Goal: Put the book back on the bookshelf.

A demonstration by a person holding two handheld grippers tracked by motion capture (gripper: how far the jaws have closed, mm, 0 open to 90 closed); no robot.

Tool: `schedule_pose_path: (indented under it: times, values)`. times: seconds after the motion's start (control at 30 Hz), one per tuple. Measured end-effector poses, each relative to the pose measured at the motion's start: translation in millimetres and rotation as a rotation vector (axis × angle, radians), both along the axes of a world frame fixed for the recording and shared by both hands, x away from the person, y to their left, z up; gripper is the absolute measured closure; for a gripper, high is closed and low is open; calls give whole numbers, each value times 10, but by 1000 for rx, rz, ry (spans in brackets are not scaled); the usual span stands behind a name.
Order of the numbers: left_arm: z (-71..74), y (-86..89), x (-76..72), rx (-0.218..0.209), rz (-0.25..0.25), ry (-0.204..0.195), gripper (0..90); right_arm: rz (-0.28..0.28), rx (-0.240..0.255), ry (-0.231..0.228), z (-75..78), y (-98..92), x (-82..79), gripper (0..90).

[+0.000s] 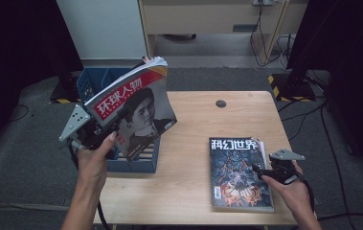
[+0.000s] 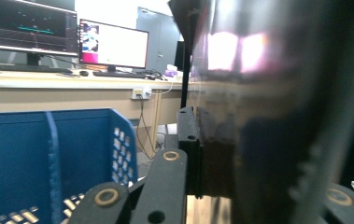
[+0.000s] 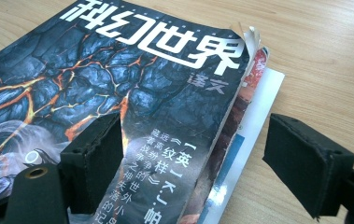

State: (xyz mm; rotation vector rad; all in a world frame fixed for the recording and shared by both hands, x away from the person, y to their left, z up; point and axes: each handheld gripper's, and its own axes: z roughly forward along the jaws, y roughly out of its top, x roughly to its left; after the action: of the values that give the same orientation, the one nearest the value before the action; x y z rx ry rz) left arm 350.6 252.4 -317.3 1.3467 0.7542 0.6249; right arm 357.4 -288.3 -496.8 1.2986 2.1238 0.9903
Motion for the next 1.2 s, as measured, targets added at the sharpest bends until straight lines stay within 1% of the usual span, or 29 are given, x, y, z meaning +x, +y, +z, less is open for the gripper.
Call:
schedule_pose_path:
  times: [0.03, 0.07, 0.1, 0.13, 0.17, 0.2, 0.23, 0.43, 0.5, 0.63, 0.73, 0.77, 0.8, 0.83, 0.9, 0.97, 1.07, 1.13, 1.2]
  values:
    - [0, 0, 0, 0, 0, 0, 866, 0, 0, 0, 0, 0, 0, 198]
    - [8, 66, -28, 1, 10, -1, 867, -2, -3, 0, -2, -3, 1, 199]
    - [8, 66, -28, 1, 10, -1, 866, -2, -3, 0, -2, -3, 1, 199]
    - [18, 143, -61, -2, 22, 1, 867, -3, -3, 1, -6, -6, 1, 200]
    - [18, 143, -61, -2, 22, 1, 867, -3, -3, 1, -6, -6, 1, 200]
    - [22, 217, -90, -5, 32, 2, 866, -10, -1, 0, -10, -9, 3, 200]
    - [22, 217, -90, -5, 32, 2, 866, -10, -1, 0, -10, -9, 3, 200]
    - [8, 468, -137, -16, 74, 16, 866, 2, 0, 7, -23, -3, 20, 201]
    - [8, 491, -144, -19, 77, 18, 867, -1, 1, 7, -22, 0, 20, 201]
    - [43, 641, -189, -18, 113, 15, 866, 4, -2, 8, -30, 10, 21, 201]
    - [60, 727, -229, -17, 132, 11, 866, 8, 0, 10, -29, 16, 17, 199]
    - [60, 727, -229, -17, 132, 11, 866, 8, 0, 10, -29, 16, 17, 199]
    - [62, 781, -255, -18, 145, 9, 867, 10, -1, 13, -26, 13, 11, 199]
    - [62, 781, -255, -18, 145, 9, 866, 8, 0, 14, -24, 12, 9, 199]
    - [57, 865, -281, -20, 167, 13, 866, 5, 1, 13, -21, 11, 6, 199]
    - [57, 886, -285, -22, 172, 13, 866, 7, 0, 11, -19, 7, 6, 199]
    - [84, 1001, -318, -25, 195, 9, 866, 4, -3, 3, -21, -4, 11, 199]
    - [92, 1024, -327, -24, 199, 6, 866, 1, -3, 4, -22, -7, 13, 199]
    - [95, 1071, -346, -14, 213, 6, 866, 4, -5, 3, -20, -15, 12, 199]
